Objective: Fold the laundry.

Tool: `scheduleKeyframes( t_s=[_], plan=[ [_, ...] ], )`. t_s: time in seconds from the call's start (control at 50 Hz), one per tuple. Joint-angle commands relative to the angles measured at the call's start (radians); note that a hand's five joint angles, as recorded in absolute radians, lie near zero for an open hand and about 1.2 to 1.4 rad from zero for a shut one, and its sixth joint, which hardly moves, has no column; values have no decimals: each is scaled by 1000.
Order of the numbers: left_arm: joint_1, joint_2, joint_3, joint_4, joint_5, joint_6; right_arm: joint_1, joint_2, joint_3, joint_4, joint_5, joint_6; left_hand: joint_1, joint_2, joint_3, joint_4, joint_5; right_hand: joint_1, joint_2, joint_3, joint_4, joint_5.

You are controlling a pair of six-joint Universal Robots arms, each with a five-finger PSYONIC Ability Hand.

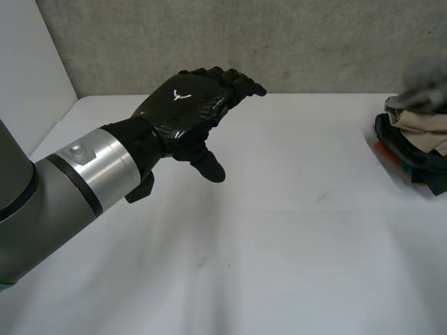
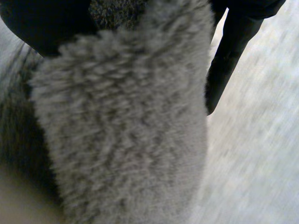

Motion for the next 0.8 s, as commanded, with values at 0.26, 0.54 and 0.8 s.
scheduleKeyframes(
  t_s=[0.26,0.54,0.8],
  plan=[
    [-6,-17,-13,0,-2,-2,-113,-94,113,174,-47,18,71,61,61,56,59,-829,-970,-986,-1025,-936],
    [-15,-2,-14,-2,0,-5,-164,-306,178,624,416,-358,71,61,61,56,59,-829,-970,-986,-1025,-936],
    [-32,80,-7,1,-3,-40,-9,-600,248,505,494,-328,62,52,52,48,50,-829,-970,-986,-1025,-936]
  ],
)
